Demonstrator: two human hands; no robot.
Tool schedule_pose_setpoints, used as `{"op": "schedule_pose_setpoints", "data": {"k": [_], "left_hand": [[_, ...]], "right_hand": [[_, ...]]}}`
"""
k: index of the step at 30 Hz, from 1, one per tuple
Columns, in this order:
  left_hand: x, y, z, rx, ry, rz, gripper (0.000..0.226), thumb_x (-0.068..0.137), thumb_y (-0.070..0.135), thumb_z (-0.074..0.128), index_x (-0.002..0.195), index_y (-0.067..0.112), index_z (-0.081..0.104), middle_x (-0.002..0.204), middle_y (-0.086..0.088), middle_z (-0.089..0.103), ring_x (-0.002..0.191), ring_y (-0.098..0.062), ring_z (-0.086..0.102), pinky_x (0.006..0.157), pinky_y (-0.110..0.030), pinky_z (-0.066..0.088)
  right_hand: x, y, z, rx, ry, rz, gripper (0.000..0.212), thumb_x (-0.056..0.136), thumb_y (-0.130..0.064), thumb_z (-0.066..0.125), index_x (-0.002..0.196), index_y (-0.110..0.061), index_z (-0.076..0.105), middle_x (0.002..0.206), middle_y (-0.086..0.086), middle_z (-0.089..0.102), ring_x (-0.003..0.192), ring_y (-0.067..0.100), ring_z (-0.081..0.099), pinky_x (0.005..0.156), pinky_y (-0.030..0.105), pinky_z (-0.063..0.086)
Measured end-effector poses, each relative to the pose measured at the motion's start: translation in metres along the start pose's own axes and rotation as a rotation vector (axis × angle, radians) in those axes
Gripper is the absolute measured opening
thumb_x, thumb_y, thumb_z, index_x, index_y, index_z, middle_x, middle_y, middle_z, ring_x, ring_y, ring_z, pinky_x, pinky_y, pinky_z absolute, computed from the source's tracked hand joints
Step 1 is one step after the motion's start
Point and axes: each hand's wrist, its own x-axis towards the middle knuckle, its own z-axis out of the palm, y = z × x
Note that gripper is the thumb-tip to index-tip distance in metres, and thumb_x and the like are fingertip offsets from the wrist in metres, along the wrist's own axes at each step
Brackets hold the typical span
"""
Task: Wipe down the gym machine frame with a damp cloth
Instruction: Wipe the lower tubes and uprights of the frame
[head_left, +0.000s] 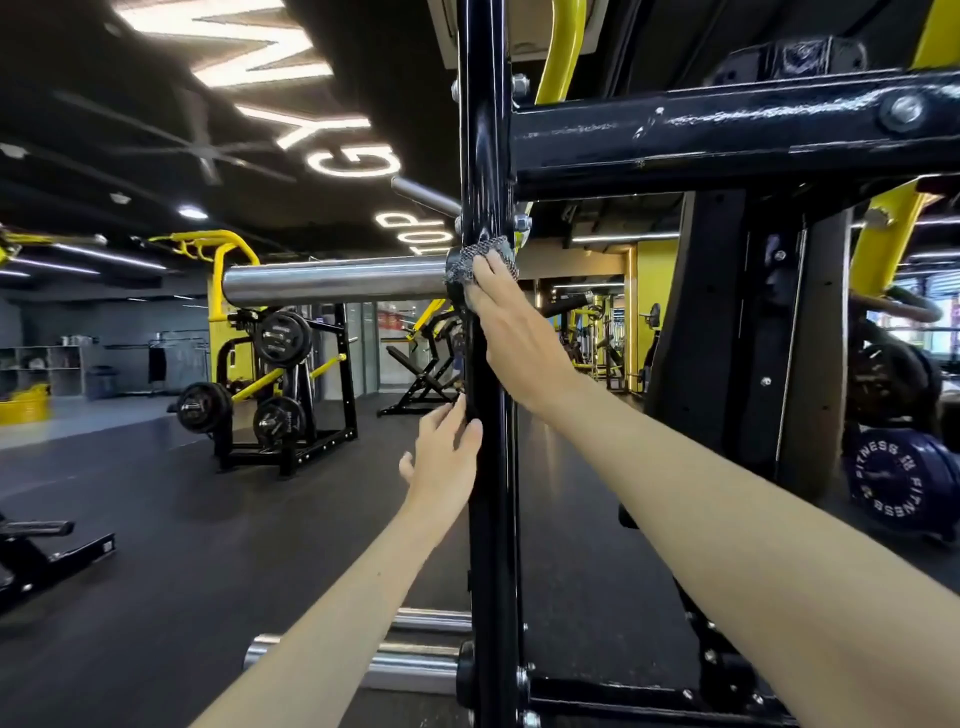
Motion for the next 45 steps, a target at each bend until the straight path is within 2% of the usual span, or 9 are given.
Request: {"op": "schedule_pose_setpoints", "data": {"k": [3,7,13,18,25,28,35,40,45], "left_hand": [[0.004,0.005,-0.008,-0.090,0.032,0.049,0.043,0.105,0.028,0.033,0.147,0.025,0.035,0.146,0.006,0.030,0.135,-0.014,0.030,0.118,-0.038,0.015],[-0.012,-0.003,-0.007,-0.219,0.072,0.062,0.043,0.104,0.014,0.032,0.147,0.021,0.033,0.131,0.003,0.035,0.119,-0.006,0.038,0.106,-0.025,0.029],[-0.031,-0.034,0.005,-0.161,0.066,0.056,0.043,0.104,0.018,0.036,0.146,0.021,0.033,0.126,0.003,0.035,0.102,0.004,0.043,0.090,-0.010,0.027],[-0.058,-0.063,0.027,-0.121,0.117,0.231,0.043,0.102,0.007,0.037,0.140,0.026,0.035,0.119,0.013,0.035,0.110,0.017,0.040,0.085,0.004,0.028],[-0.083,-0.065,0.048,0.215,0.378,0.815,0.028,0.082,-0.003,0.053,0.108,0.002,0.044,0.106,-0.018,0.041,0.088,-0.009,0.043,0.071,-0.030,0.051],[-0.076,-0.067,0.051,0.380,0.151,0.977,0.019,0.081,0.000,0.048,0.098,0.001,0.053,0.096,-0.014,0.049,0.084,-0.019,0.046,0.072,-0.037,0.050],[-0.042,-0.064,0.045,1.383,-0.029,1.148,0.035,0.083,0.018,0.047,0.113,0.009,0.064,0.107,-0.007,0.062,0.100,-0.027,0.052,0.091,-0.038,0.033],[0.012,-0.016,0.000,1.647,-0.116,1.206,0.057,0.085,0.015,0.022,0.129,0.006,0.058,0.146,-0.010,0.045,0.141,-0.029,0.031,0.115,-0.045,0.021],[-0.043,-0.057,0.054,1.801,-0.685,1.136,0.044,0.093,0.027,0.030,0.105,0.018,0.071,0.114,-0.001,0.065,0.115,-0.024,0.049,0.106,-0.040,0.030]], "right_hand": [[-0.041,-0.018,0.007,-0.043,-0.057,0.050,0.053,0.092,-0.019,0.034,0.144,-0.024,0.045,0.150,-0.006,0.041,0.143,0.012,0.028,0.119,0.024,0.017],[-0.157,-0.045,0.037,-0.017,-0.238,-0.092,0.072,0.065,0.004,0.072,0.135,0.002,0.052,0.149,0.016,0.039,0.143,0.029,0.027,0.121,0.033,0.005],[-0.135,-0.040,0.035,0.386,-0.122,0.075,0.082,0.065,0.026,0.059,0.140,-0.001,0.045,0.159,0.006,0.022,0.147,0.018,0.014,0.105,0.027,0.042],[-0.195,-0.090,0.053,0.741,-0.179,0.264,0.059,0.100,-0.005,0.035,0.150,-0.018,0.007,0.158,-0.013,-0.002,0.146,0.000,-0.011,0.121,0.031,-0.001],[-0.219,-0.089,0.054,0.948,0.084,0.582,0.035,0.087,0.007,0.046,0.114,-0.005,0.066,0.133,0.002,0.057,0.126,0.002,0.049,0.104,0.019,0.040],[-0.206,-0.075,0.040,1.102,0.118,0.796,0.042,0.080,0.017,0.049,0.098,-0.019,0.059,0.099,-0.006,0.065,0.093,-0.002,0.060,0.081,0.012,0.045],[-0.191,-0.027,0.025,1.592,-0.037,1.140,0.063,0.084,0.019,0.049,0.129,-0.024,0.041,0.098,0.008,0.070,0.090,0.019,0.060,0.068,0.019,0.047],[-0.214,-0.036,0.042,1.535,-0.290,1.357,0.070,0.089,0.018,0.037,0.146,-0.021,0.027,0.134,0.016,0.050,0.120,0.032,0.053,0.098,0.039,0.048],[-0.244,-0.071,0.069,1.359,-0.684,1.276,0.063,0.086,0.015,0.034,0.146,-0.002,0.029,0.089,0.004,0.052,0.068,0.012,0.046,0.047,0.015,0.034]]}}
